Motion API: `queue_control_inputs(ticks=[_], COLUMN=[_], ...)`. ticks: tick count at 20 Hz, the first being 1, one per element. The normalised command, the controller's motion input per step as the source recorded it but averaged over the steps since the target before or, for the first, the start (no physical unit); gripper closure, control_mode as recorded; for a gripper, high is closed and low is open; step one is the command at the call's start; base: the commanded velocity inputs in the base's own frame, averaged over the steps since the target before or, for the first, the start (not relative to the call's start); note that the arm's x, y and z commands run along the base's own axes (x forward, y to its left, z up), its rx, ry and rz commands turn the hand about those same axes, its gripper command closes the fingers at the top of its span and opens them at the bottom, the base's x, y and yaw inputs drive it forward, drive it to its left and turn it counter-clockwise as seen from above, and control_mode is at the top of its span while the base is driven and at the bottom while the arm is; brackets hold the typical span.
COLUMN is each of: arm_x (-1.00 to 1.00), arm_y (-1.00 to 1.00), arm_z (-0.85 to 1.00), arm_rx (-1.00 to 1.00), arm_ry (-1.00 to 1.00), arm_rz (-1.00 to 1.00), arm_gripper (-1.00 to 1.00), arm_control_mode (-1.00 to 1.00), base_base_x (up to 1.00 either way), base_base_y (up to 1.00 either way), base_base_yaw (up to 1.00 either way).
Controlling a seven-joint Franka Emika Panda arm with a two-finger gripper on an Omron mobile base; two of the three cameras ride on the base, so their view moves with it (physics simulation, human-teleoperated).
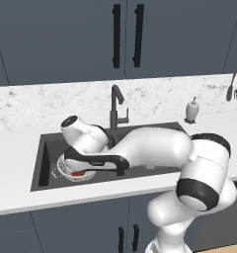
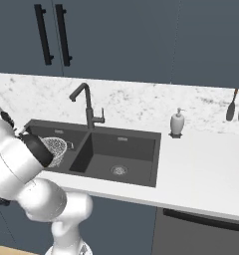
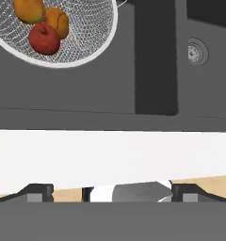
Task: Put the colander in the sink, put the peach, peach, apple in the colander, and turn on the sink faucet and pour water over the colander.
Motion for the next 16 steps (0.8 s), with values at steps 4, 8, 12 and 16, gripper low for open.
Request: queue_control_inputs(ticks=[4,8,12,16], arm_x=[-0.36,-0.27,-0.26,-0.29], arm_y=[-0.44,-0.56,-0.52,-0.50], arm_z=[0.30,0.29,0.58,0.52], arm_rx=[0.04,0.15,0.16,0.19], arm_ry=[-0.01,-0.09,-0.21,-0.15], arm_rz=[0.02,0.01,0.09,0.08], arm_gripper=[-1.00,-1.00,-1.00,-1.00], arm_control_mode=[-1.00,-1.00,-1.00,-1.00], base_base_x=[0.00,0.00,0.00,0.00], base_base_y=[0.00,0.00,0.00,0.00], base_base_yaw=[0.00,0.00,0.00,0.00])
